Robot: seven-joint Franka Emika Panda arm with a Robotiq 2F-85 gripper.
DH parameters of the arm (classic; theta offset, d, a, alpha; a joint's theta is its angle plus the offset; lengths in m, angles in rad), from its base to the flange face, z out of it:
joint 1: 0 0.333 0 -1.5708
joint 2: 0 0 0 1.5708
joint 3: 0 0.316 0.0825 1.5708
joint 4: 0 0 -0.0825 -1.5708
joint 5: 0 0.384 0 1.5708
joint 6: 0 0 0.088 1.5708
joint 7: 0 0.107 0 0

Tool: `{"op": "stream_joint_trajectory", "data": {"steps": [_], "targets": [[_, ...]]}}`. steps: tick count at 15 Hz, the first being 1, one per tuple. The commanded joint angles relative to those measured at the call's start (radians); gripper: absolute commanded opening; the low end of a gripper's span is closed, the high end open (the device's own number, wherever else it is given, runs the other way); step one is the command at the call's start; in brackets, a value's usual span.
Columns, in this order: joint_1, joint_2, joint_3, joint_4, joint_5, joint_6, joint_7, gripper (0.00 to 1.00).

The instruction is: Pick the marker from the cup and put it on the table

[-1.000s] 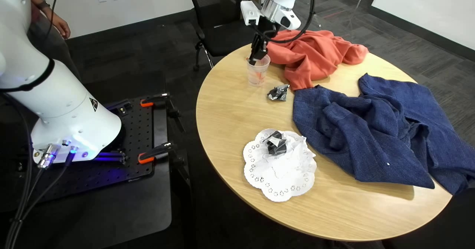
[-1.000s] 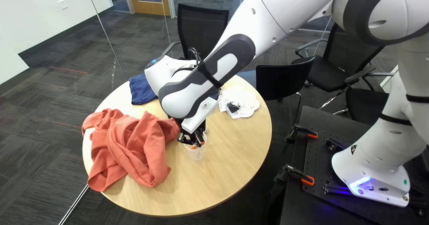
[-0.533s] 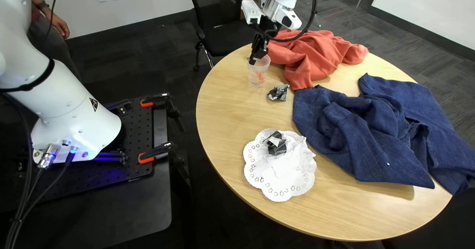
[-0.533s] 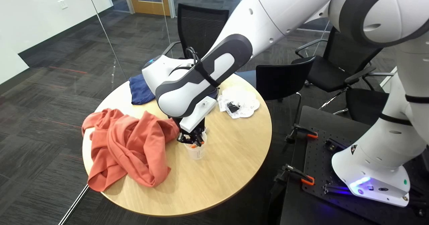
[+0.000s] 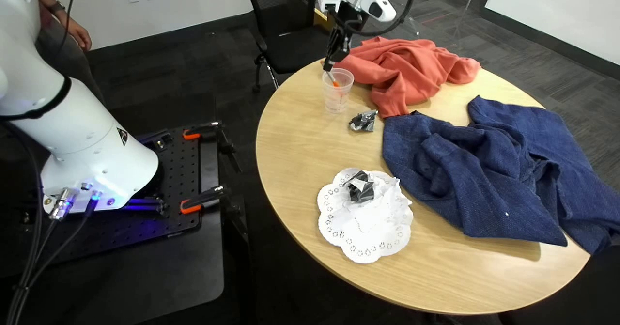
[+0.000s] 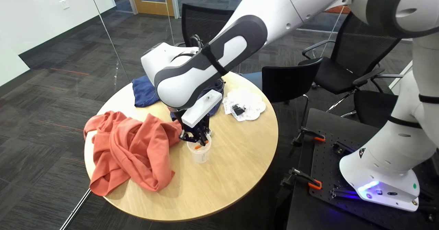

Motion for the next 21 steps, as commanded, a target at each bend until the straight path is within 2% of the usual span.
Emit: {"op": "stream_joint_trajectory", "data": {"steps": [1,7,11,16,21], "targets": [[0.001,-0.172,0.006,-0.124,0.016,-0.044,-0.010,0.03],[-0.002,-0.436,0.008,-0.349,-0.007,0.023,0.020,0.03],[-0.025,-0.527,-0.002,-0.468,-0.019,0.132,0.062,0.03],[-0.071,-0.505,-0.026,-0.567,-0.024,0.365,0.115,0.03],[-0.091,-0.423,-0.059,-0.596,-0.034,0.509,0.189,0.03]]}}
